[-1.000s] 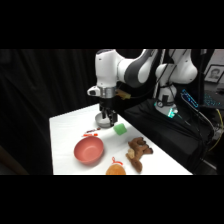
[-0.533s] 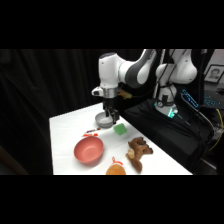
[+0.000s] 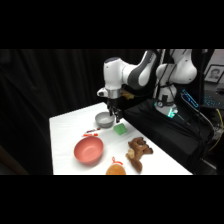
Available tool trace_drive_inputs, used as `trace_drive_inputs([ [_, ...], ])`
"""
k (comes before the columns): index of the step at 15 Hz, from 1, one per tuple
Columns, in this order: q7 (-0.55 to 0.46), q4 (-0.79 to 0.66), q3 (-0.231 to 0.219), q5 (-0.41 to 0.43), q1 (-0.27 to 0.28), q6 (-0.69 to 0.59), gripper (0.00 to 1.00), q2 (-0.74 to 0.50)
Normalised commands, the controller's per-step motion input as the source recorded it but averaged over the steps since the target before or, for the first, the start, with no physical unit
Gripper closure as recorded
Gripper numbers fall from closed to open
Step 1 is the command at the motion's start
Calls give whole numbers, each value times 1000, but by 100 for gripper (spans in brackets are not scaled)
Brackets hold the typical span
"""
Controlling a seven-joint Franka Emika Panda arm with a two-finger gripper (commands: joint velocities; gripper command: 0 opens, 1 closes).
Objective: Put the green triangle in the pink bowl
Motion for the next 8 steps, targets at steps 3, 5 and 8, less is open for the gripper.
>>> trace_drive_inputs([
  [3,-196,-226,-54,70,-79,286,0,-100],
  [5,-208,-197,-48,87,-69,281,0,-53],
  [8,-232,-201,-30,137,-56,297,0,-22],
])
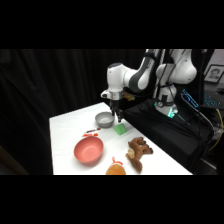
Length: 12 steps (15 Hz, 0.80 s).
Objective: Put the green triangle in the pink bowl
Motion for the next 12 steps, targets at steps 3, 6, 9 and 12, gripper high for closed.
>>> trace_drive_inputs([
  [3,-208,-188,-17,149,-38,332,0,18],
  [6,-199,-139,-8,189,-41,357,0,75],
  [9,-232,-60,24,259,-63,338,0,138],
  [12,-257,8,82,279,-107,306,0,179],
])
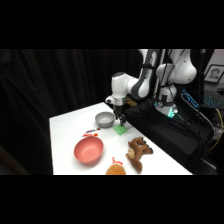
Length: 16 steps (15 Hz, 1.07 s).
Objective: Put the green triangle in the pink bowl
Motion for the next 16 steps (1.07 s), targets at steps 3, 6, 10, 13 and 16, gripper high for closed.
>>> trace_drive_inputs([
  [3,-231,37,143,237,-138,245,0,176],
  [6,-162,55,153,150,-119,215,0,171],
  [10,-125,87,131,98,-117,206,0,165],
  [13,-72,87,83,39,-105,224,27,165],
  [16,-1,84,43,-22,-67,237,52,166],
])
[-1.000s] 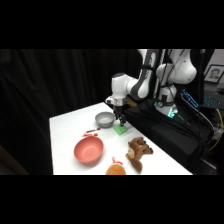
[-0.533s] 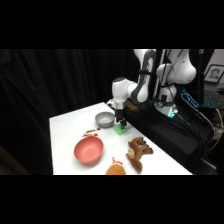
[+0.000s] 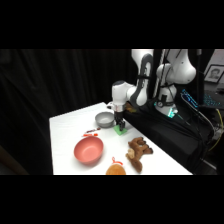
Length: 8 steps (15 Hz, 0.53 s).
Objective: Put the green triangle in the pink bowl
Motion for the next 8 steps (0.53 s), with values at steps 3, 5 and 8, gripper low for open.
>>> trace_drive_inputs([
  [3,18,67,32,-59,-58,192,76,128],
  [5,19,64,29,-70,-51,164,88,114],
  [8,34,68,1,-96,-19,134,97,111],
])
